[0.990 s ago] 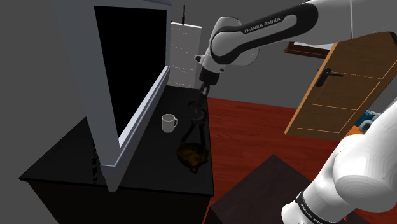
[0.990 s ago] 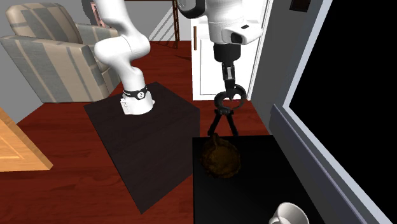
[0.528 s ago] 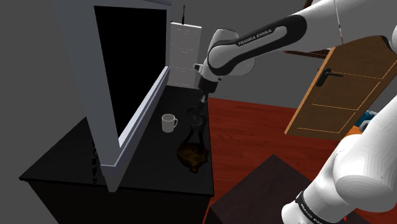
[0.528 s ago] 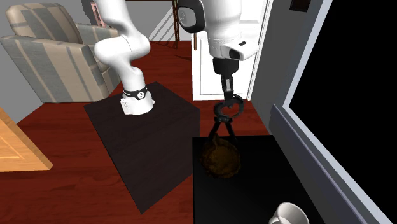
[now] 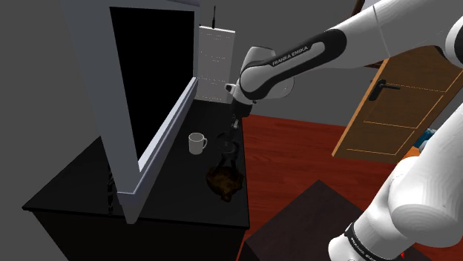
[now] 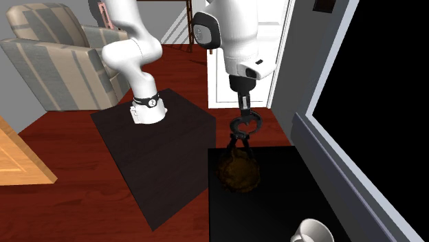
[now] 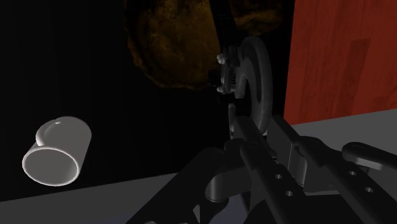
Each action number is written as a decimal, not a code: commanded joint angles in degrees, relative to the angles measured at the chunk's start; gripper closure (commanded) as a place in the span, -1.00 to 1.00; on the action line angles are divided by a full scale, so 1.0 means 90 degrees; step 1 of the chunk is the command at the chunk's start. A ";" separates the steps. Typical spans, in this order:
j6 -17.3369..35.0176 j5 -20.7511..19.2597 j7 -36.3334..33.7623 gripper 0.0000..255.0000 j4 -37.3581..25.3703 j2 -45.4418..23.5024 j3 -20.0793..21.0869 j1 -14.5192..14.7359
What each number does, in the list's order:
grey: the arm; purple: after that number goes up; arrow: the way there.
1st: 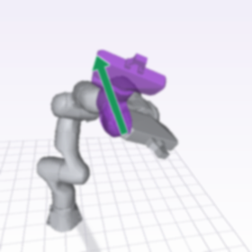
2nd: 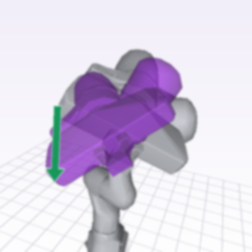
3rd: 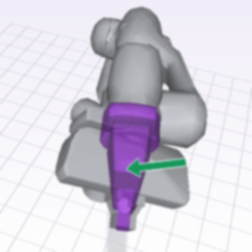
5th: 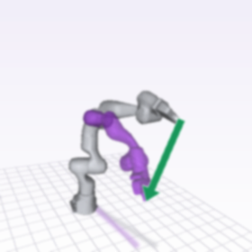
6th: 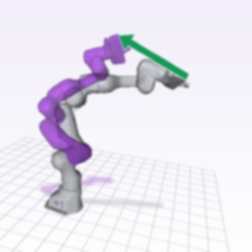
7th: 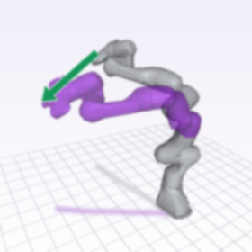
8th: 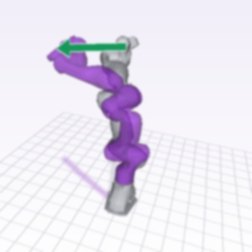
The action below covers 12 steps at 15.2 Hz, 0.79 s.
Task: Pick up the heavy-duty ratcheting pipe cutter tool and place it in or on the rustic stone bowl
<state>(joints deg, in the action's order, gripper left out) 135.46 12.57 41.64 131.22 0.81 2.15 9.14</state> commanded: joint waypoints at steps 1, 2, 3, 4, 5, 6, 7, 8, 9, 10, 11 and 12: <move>0.0017 0.0003 0.0004 1.00 0.0002 -0.0011 0.0000 0.0000; 0.0017 0.0003 0.0004 1.00 0.0002 -0.0011 0.0000 0.0000; 0.0017 0.0003 0.0004 1.00 0.0002 -0.0011 0.0000 0.0000; 0.0017 0.0003 0.0004 1.00 0.0002 -0.0011 0.0000 0.0000; 0.0017 0.0003 0.0004 1.00 0.0002 -0.0011 0.0000 0.0000; 0.0017 0.0003 0.0004 -1.00 0.0002 -0.0010 0.0000 0.0000; 0.0017 0.0003 0.0004 -1.00 0.0002 -0.0010 0.0000 0.0000; 0.0017 0.0003 0.0004 -1.00 0.0002 -0.0010 0.0000 0.0000; 0.0017 0.0003 0.0004 -1.00 0.0002 -0.0010 0.0000 0.0000; 0.0017 0.0003 0.0004 -1.00 0.0002 -0.0010 0.0000 0.0000; 0.0017 0.0003 0.0004 -1.00 0.0002 -0.0010 0.0000 0.0000; -0.0191 -0.0030 -0.0016 -1.00 -0.0060 0.0133 -0.0018 -0.0018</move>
<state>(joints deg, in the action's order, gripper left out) 134.69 12.42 41.42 130.82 1.25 2.15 9.14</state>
